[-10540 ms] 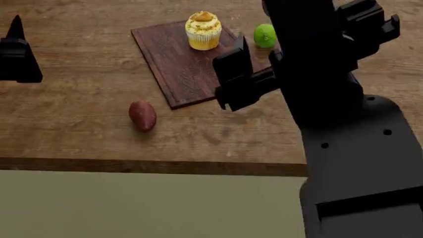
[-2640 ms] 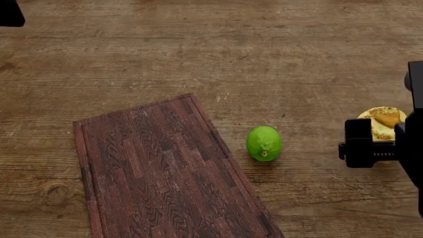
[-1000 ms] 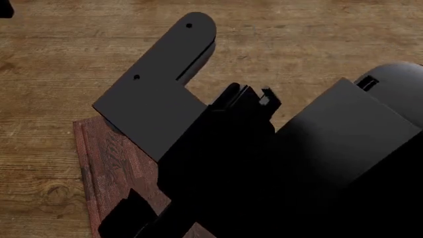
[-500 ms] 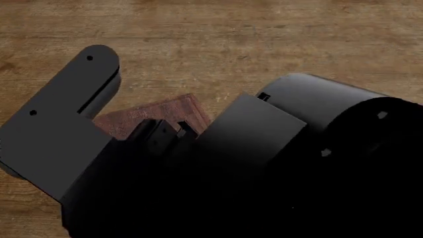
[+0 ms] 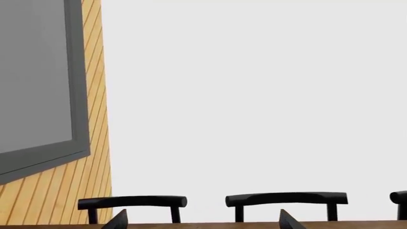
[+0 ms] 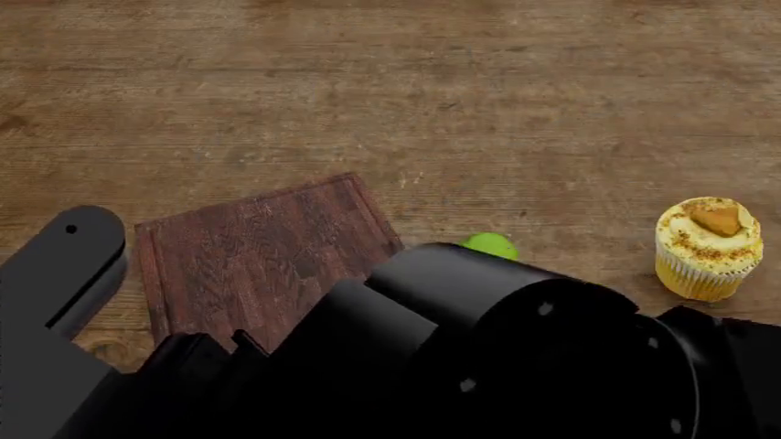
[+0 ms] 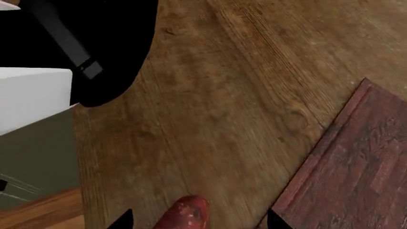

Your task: Clear the non-vegetable object off the cutting board and place the vegetables onto it.

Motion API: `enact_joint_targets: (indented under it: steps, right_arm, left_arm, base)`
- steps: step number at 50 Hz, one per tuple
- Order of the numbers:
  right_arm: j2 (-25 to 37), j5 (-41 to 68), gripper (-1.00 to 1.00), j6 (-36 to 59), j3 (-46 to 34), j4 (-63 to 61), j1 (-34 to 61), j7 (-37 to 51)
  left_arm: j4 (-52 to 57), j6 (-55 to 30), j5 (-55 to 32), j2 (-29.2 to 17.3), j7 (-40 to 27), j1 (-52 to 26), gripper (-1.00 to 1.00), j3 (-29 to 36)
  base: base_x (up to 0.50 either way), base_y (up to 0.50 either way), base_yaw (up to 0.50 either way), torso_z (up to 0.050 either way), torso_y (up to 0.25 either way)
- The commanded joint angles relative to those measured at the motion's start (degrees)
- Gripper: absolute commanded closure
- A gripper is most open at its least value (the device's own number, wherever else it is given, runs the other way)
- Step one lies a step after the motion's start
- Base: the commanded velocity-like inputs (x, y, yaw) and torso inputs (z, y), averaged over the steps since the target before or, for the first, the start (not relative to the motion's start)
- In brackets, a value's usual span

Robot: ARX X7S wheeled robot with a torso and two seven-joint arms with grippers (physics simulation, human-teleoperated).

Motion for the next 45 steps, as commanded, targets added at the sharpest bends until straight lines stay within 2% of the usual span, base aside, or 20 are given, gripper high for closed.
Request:
enact_joint_targets:
  steps: [1, 26, 45]
  right_arm:
    - [-1.96, -1.26, -1.0, -1.7, -1.0, -1.49, -3.89, -1.24]
    - [-2.82, -8.35, -1.0, 2.25, -1.56, 2.41, -8.41, -8.57]
    - [-2.34, -11.47, -1.0, 1.44, -2.09, 1.21, -13.82, -11.05]
  left_arm:
    - [-0.35, 0.46, 0.05, -0.2, 0.08, 0.29, -1.0, 0.06]
    - [-1.08, 1.47, 0.25, -0.42, 0.11, 0.89, -1.0, 0.33]
    - [-1.06, 1.49, -0.09, -0.86, -0.05, 1.04, -1.0, -0.13]
  base:
    - [0.0, 0.0, 0.0, 0.0, 0.0]
    - [0.0, 0.0, 0.0, 0.0, 0.0]
    - [0.0, 0.0, 0.0, 0.0, 0.0]
